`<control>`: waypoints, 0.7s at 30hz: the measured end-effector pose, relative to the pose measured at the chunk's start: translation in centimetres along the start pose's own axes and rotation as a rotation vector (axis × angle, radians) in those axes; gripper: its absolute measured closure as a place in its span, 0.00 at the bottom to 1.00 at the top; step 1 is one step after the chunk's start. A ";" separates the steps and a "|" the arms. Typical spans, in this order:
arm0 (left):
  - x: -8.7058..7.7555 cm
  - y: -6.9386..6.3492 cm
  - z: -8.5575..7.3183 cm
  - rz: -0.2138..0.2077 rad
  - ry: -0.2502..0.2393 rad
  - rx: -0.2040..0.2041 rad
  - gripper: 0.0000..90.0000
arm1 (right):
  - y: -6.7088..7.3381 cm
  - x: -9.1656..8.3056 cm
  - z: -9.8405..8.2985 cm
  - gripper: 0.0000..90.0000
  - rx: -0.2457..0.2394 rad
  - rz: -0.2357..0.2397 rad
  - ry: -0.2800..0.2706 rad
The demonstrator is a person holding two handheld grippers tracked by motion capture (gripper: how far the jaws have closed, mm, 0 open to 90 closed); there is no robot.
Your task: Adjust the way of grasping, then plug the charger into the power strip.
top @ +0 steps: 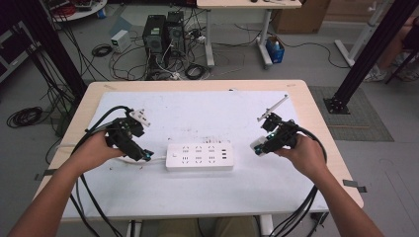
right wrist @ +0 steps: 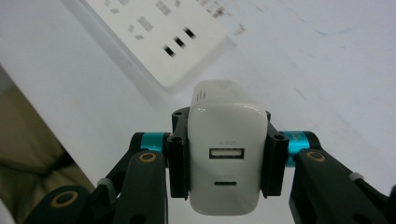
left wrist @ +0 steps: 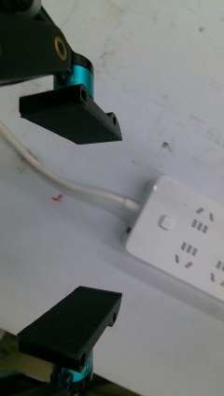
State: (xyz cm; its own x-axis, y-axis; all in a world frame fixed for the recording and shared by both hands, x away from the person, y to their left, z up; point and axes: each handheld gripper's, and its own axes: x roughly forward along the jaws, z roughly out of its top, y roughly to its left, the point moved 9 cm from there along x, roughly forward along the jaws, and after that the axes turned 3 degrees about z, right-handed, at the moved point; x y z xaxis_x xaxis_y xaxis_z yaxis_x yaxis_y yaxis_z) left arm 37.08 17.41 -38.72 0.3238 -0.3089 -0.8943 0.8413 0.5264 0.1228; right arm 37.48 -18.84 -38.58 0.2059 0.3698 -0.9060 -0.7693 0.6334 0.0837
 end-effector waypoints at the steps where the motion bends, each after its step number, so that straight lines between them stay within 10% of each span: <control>1: -0.1 0.1 -0.2 -0.004 -0.007 -0.011 0.22 | -0.3 -0.4 -0.2 0.69 -0.003 -0.019 0.009; 21: -0.9 0.2 -1.6 -0.017 -0.007 0.028 0.22 | -0.2 -1.5 -0.6 0.69 0.009 -0.021 -0.011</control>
State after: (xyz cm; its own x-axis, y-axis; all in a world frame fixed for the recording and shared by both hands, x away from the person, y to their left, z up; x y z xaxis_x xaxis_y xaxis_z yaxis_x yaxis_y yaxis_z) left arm 36.26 19.09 -38.60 0.3124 -0.3235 -0.8932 0.8585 0.4987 0.1197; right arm 36.98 -19.93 -37.53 0.2281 0.3638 -0.9031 -0.7591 0.6473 0.0690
